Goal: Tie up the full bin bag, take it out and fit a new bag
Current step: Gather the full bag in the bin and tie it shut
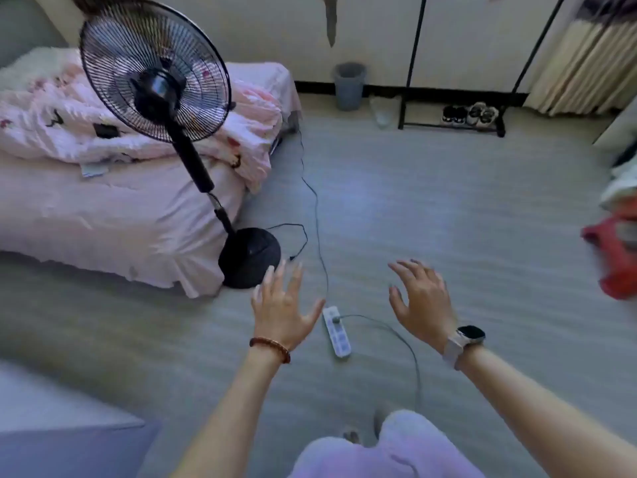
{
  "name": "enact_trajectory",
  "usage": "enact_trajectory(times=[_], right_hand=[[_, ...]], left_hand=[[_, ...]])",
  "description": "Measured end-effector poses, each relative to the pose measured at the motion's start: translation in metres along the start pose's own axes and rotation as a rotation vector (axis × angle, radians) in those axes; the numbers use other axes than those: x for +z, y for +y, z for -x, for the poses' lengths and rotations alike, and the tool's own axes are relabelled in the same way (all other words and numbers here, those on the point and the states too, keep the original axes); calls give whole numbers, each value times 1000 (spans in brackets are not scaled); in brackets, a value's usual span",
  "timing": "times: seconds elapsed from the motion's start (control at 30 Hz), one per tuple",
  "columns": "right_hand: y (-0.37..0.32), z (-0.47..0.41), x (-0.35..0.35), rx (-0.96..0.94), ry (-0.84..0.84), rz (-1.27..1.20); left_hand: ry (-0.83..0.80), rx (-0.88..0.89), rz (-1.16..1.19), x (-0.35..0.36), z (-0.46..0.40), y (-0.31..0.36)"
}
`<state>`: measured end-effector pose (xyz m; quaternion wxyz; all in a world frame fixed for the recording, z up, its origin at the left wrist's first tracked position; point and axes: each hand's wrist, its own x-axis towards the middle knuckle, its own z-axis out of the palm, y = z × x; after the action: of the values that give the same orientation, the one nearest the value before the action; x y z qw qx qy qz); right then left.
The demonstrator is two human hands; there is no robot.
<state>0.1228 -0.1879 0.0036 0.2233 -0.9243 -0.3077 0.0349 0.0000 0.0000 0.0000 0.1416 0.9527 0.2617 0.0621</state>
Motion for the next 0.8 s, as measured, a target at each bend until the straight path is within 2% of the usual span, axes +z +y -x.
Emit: enact_trajectory(times=[0.03, 0.13, 0.33, 0.57, 0.8], right_hand=[[10, 1, 7, 31, -10, -2], [31, -1, 16, 140, -32, 10], [73, -54, 19, 203, -49, -48], [164, -212, 14, 211, -130, -82], [268, -401, -34, 145, -258, -52]], left_hand=[[-72, -6, 21, 9, -2, 3], [-129, -15, 22, 28, -13, 12], [-236, 18, 0, 56, -92, 38], [-240, 67, 15, 98, -257, 115], [-266, 9, 51, 132, -448, 227]])
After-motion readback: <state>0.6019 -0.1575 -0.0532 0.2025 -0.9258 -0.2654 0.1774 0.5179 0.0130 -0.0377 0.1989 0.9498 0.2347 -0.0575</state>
